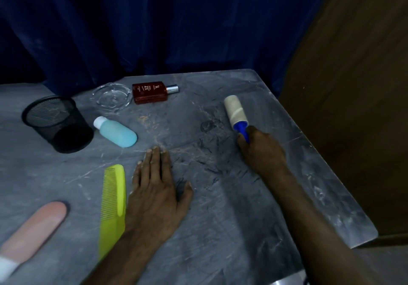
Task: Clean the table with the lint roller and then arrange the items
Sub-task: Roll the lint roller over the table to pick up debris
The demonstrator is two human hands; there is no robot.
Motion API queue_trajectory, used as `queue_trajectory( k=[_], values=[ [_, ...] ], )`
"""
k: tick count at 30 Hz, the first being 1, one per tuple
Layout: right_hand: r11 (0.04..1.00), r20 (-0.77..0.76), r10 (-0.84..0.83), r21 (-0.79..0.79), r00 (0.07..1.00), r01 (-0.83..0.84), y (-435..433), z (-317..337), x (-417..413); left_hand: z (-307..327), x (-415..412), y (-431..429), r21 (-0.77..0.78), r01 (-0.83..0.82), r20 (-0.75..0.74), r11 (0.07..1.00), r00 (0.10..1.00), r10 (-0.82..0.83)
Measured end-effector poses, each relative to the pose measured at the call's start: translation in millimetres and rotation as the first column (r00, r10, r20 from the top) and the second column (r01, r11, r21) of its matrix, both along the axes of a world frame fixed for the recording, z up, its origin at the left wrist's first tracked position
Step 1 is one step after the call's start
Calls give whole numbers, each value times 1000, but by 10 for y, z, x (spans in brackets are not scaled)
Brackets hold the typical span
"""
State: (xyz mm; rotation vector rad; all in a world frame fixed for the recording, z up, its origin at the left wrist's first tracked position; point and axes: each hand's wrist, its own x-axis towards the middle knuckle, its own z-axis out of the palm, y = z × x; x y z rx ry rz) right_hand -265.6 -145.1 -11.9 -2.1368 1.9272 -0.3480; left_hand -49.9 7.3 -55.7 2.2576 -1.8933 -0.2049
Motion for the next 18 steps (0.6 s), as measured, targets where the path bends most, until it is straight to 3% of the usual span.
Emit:
queue_trajectory(
  k=[9,18],
  values=[
    [978,-32,208,-23,978,-209,434,-38,923,-34,5,-14,3,-11,-20,1000,1000,11],
    [943,-61,328,-45,943,-331,639,-86,1234,-21,21,11,-35,30,-31,999,999,-31]
  ],
)
